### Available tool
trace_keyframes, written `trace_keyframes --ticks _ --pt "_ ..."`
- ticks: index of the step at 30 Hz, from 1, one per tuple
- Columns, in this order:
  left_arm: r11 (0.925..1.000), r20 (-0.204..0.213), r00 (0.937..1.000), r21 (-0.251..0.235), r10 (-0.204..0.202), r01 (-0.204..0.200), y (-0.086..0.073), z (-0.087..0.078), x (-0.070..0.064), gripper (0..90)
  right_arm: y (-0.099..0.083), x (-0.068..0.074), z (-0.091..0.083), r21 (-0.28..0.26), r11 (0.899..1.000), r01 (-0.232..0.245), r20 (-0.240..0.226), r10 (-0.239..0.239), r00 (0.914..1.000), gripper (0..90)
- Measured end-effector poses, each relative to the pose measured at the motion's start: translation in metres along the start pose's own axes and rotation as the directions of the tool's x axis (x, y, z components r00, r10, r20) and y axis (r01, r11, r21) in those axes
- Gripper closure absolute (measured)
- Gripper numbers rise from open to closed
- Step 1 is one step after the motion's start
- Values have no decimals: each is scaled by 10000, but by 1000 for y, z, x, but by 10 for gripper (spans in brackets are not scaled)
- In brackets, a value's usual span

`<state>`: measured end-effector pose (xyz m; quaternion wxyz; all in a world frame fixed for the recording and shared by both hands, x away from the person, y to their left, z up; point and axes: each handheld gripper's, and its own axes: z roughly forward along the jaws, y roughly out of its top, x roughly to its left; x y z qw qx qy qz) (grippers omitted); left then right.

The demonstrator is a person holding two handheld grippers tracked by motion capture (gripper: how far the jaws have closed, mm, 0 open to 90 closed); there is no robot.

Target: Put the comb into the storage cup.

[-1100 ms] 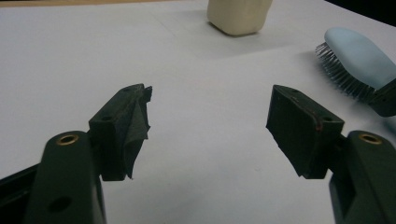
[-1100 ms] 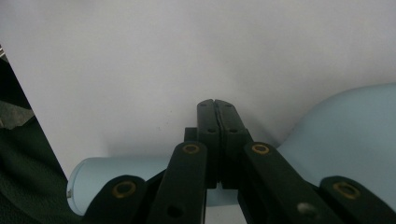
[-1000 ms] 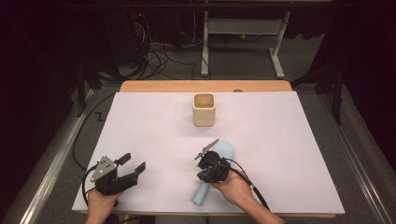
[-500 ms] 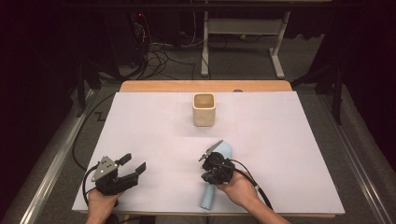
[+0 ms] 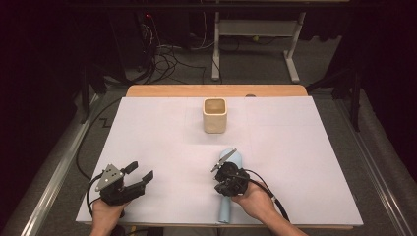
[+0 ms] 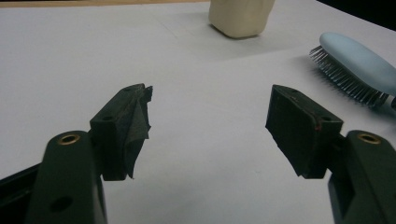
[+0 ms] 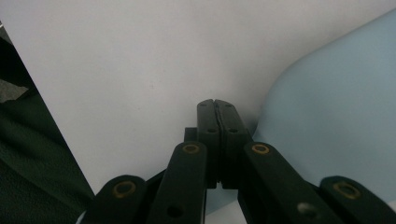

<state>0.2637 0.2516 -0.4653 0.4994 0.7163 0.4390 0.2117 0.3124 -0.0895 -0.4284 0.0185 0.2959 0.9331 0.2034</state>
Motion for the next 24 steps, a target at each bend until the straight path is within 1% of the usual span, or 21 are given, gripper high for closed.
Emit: trace_keyframes --ticks 12,24 --pt "10000 -21 10000 9 -3 3 0 0 0 305 -5 2 -1 124 9999 117 -30 -117 9999 900" --pt "10000 -29 10000 5 -11 11 0 0 0 305 -17 -2 -9 124 9999 -39 40 39 10000 900"
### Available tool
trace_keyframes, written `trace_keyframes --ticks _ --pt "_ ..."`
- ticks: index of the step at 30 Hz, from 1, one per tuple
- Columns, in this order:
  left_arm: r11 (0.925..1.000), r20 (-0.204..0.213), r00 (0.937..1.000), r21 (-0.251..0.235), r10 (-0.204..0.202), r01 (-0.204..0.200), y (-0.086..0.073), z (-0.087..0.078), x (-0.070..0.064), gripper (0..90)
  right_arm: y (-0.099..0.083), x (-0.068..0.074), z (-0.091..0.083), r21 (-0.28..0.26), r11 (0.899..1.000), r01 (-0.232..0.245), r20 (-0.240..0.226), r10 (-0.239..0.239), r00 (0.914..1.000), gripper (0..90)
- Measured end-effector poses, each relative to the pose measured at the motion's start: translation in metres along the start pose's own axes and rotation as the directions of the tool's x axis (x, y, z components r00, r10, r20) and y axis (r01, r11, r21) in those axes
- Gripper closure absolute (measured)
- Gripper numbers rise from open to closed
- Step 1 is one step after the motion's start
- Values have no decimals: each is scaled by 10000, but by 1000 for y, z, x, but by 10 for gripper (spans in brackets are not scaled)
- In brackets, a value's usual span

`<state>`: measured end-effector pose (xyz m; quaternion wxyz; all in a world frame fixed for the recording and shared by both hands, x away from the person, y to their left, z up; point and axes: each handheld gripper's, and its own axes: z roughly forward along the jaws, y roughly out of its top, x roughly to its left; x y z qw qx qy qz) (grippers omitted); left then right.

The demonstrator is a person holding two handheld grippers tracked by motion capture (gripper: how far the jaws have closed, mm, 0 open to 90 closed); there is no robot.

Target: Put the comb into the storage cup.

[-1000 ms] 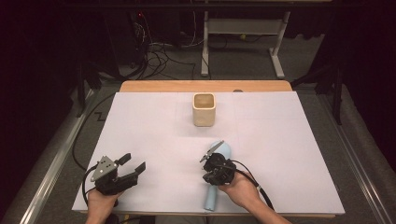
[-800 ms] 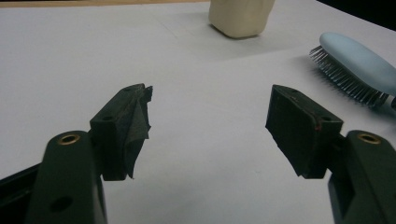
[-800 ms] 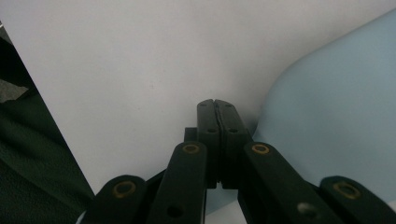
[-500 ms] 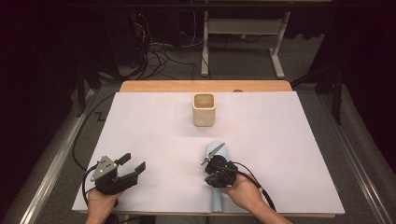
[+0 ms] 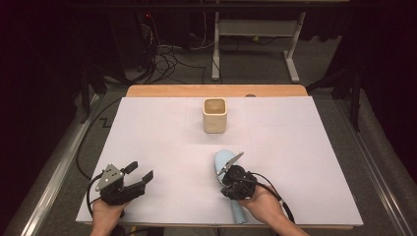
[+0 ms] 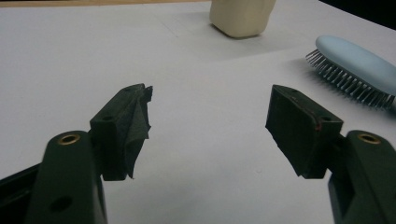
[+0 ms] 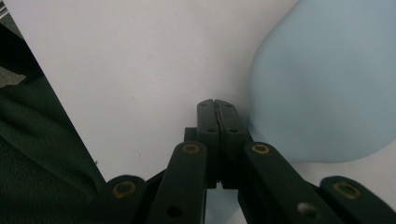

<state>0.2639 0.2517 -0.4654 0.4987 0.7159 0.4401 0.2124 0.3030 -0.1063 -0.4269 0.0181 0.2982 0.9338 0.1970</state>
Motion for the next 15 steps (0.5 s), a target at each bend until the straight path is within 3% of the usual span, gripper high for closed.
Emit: trace_keyframes --ticks 15 --pt "10000 6 10000 -14 -4 4 0 0 0 305 -12 -5 -8 65 9998 -211 292 209 9994 900"
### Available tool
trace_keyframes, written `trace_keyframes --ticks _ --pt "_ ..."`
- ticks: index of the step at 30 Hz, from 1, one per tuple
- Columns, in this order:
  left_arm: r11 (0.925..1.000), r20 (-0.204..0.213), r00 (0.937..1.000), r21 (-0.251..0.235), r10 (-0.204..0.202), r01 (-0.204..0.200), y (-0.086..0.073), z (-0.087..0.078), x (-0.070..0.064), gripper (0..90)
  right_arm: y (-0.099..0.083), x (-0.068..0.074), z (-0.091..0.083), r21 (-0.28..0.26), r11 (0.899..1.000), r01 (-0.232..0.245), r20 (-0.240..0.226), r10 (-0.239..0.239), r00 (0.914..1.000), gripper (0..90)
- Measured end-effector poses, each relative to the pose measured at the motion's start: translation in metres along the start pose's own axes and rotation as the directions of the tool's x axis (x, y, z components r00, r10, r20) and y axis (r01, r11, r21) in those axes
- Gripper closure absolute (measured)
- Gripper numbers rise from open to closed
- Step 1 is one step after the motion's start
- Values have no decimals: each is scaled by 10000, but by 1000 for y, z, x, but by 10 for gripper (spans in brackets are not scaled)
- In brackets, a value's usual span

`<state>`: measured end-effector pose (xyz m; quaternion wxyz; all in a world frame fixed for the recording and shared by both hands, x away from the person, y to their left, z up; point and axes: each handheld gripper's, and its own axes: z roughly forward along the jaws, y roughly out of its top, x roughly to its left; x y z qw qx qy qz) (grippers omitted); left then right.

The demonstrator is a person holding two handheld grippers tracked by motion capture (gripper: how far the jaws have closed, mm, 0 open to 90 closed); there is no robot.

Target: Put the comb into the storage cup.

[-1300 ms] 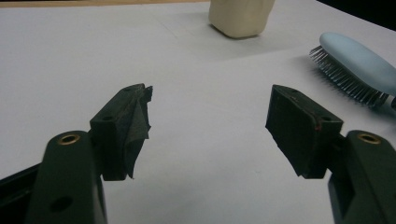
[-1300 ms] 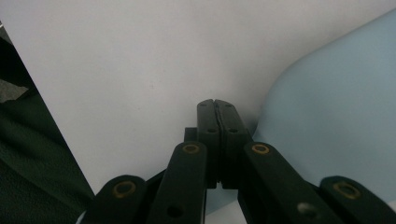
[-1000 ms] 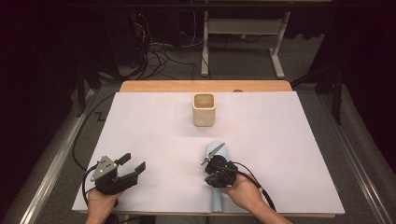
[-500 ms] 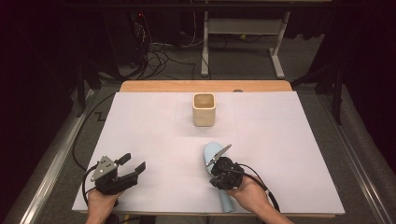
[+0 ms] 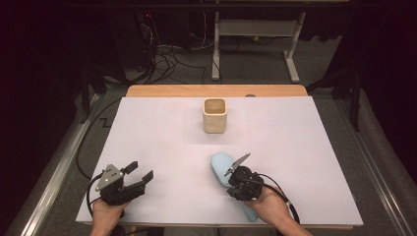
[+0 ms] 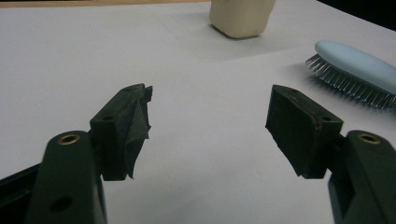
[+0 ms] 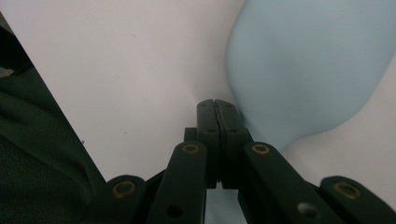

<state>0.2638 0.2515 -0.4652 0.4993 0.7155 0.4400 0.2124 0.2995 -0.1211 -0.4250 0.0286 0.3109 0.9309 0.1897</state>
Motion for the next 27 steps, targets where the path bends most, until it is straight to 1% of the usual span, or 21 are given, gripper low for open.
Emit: trace_keyframes --ticks 4,9,13,17,21,23,27 --pt "10000 -12 10000 -10 -25 25 0 0 0 305 -4 -2 -2 14 10000 -50 116 49 9999 900" --pt "10000 1 10000 11 20 -20 0 0 0 305 -6 -3 -5 -192 9998 -19 113 21 9999 880" --pt "10000 12 10000 25 18 -18 0 0 0 305 -10 -4 -13 -670 9976 -148 94 154 9998 853" --pt "10000 16 10000 2 29 -29 0 0 0 305 -17 -9 -22 -1097 9928 -489 272 522 9983 810" --pt "10000 17 10000 21 24 -24 0 0 0 304 -21 -12 -23 -1160 9902 -775 365 822 9960 733" --pt "10000 16 10000 24 35 -35 0 1 0 304 -21 -13 -22 -1037 9905 -908 425 956 9945 691" --pt "10000 15 10000 1 18 -18 0 0 0 303 -21 -15 -16 -804 9898 -1173 396 1208 9919 636"
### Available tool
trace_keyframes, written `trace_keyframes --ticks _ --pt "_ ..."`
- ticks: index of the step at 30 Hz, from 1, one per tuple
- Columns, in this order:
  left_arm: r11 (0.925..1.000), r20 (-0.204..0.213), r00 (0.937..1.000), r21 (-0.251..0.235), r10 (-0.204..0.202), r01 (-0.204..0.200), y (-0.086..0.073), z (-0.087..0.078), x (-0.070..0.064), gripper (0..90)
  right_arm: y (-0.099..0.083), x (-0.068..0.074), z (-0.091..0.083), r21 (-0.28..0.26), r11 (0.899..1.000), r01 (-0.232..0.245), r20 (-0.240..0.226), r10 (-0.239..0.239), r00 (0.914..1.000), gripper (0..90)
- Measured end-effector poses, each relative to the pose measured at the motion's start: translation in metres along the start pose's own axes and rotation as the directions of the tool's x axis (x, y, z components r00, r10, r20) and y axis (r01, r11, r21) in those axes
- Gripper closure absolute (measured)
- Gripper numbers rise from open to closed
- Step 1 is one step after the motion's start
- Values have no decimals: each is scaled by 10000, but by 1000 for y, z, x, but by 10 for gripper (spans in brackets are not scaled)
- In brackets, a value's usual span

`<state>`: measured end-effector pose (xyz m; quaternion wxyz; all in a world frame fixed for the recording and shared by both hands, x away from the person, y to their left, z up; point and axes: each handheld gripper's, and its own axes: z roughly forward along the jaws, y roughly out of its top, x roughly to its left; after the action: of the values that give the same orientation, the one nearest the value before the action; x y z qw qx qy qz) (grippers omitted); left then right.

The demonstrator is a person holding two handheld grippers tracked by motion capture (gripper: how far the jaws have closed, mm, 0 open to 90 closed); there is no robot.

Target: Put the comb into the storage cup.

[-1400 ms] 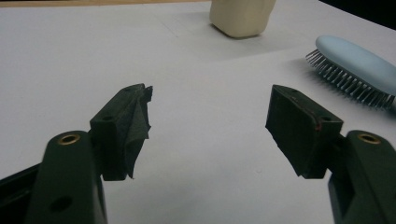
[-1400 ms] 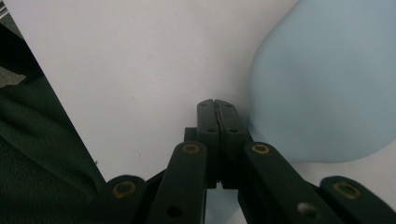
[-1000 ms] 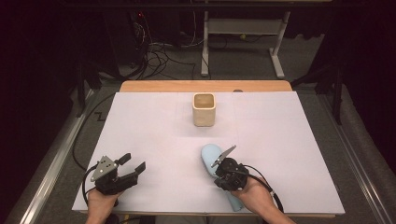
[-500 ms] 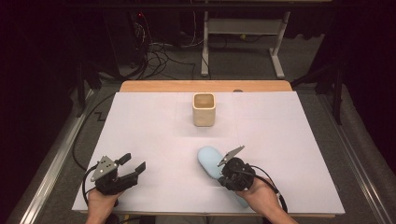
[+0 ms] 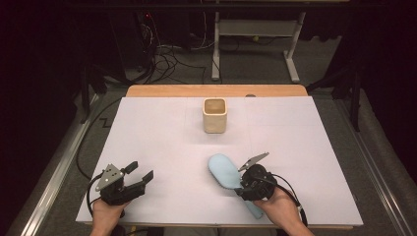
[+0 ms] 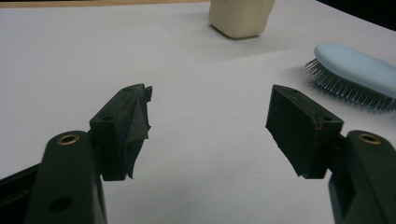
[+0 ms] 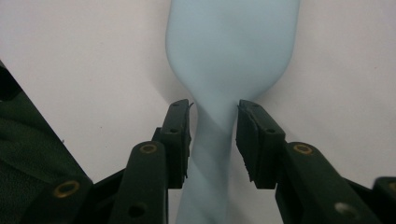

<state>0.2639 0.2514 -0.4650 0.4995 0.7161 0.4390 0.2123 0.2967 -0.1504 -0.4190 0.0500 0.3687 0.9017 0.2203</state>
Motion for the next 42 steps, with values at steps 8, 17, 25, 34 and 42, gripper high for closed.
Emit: trace_keyframes --ticks 8,17,25,34,42 --pt "10000 4 10000 -3 13 -13 0 0 0 304 3 -1 11 387 9989 -267 193 260 9995 579" --pt "10000 14 10000 2 15 -15 0 0 0 303 9 -1 25 657 9977 -150 263 133 9996 573" --pt "10000 23 10000 7 29 -29 0 1 0 303 12 0 28 819 9965 -166 362 137 9993 603" --pt "10000 29 10000 1 16 -16 0 1 -1 302 14 -2 29 1014 9947 136 577 -196 9981 678" --pt "10000 56 10000 62 -7 7 0 1 0 297 16 -1 29 1110 9935 263 620 -333 9975 696"
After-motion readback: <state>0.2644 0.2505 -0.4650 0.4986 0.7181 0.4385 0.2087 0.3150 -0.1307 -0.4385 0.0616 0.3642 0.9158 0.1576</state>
